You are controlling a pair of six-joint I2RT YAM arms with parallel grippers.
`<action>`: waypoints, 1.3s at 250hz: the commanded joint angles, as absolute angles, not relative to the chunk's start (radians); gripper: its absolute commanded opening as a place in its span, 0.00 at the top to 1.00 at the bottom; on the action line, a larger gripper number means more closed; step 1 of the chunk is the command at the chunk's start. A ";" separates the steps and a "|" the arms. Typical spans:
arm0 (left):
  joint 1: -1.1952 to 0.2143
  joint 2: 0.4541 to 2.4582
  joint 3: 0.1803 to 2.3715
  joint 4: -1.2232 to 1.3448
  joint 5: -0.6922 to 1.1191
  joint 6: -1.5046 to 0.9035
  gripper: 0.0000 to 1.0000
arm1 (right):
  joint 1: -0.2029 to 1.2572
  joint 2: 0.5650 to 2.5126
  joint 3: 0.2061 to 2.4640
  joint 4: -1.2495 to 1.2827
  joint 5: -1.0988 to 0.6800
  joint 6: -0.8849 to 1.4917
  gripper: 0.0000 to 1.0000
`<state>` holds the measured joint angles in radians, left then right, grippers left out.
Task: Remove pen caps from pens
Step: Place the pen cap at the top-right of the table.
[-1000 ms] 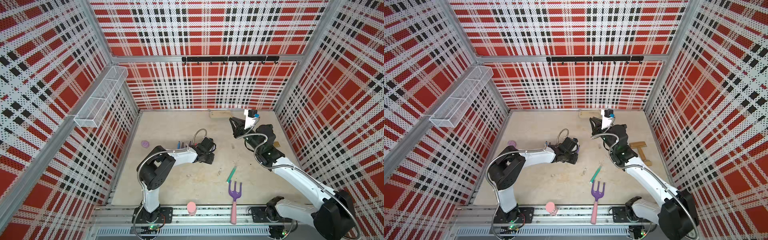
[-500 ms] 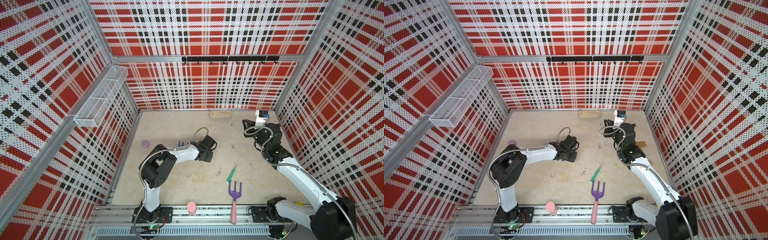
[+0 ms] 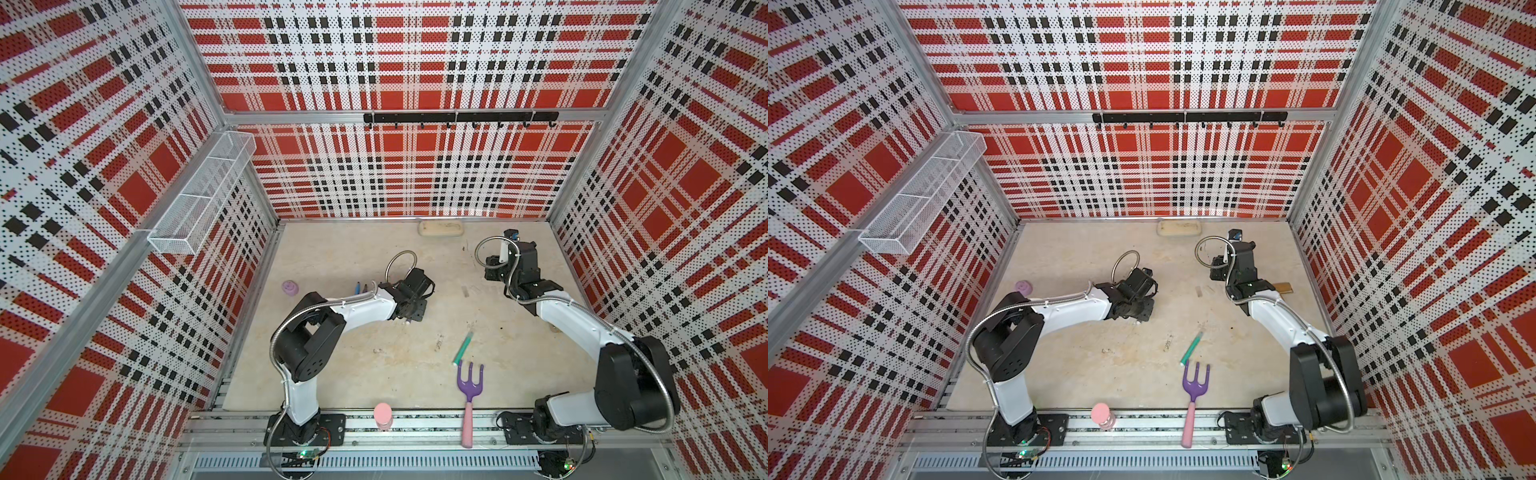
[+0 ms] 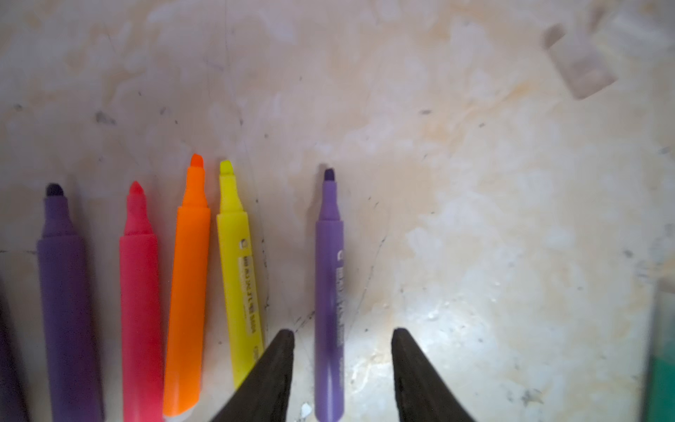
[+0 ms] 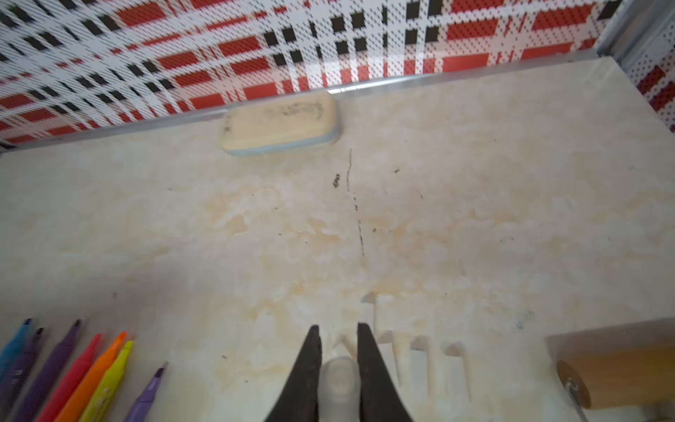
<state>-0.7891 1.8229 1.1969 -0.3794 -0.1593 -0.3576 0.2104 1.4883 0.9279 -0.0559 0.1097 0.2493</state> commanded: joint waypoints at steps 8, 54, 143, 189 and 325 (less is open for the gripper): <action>-0.809 1.738 1.227 -0.331 -0.153 -0.318 0.51 | 0.188 1.574 0.998 -0.092 0.214 0.206 0.97; -0.847 1.666 1.190 -0.293 -0.084 -0.275 0.49 | 0.155 1.712 1.083 -0.128 0.180 0.198 0.95; -0.906 1.708 1.187 -0.282 0.027 -0.225 0.48 | 0.155 1.896 1.210 -0.212 0.153 0.186 0.90; -0.916 1.748 1.219 -0.283 0.063 -0.209 0.47 | 0.155 1.915 1.224 -0.241 0.159 0.174 0.85; -0.953 1.816 1.258 -0.284 0.109 -0.214 0.45 | 0.158 1.974 1.264 -0.250 0.150 0.176 0.73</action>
<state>-0.9478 1.8042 1.2308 -0.2989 0.0895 -0.2176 0.1558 1.9656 1.2381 -0.2592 0.1524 0.1898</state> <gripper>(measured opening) 0.544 0.264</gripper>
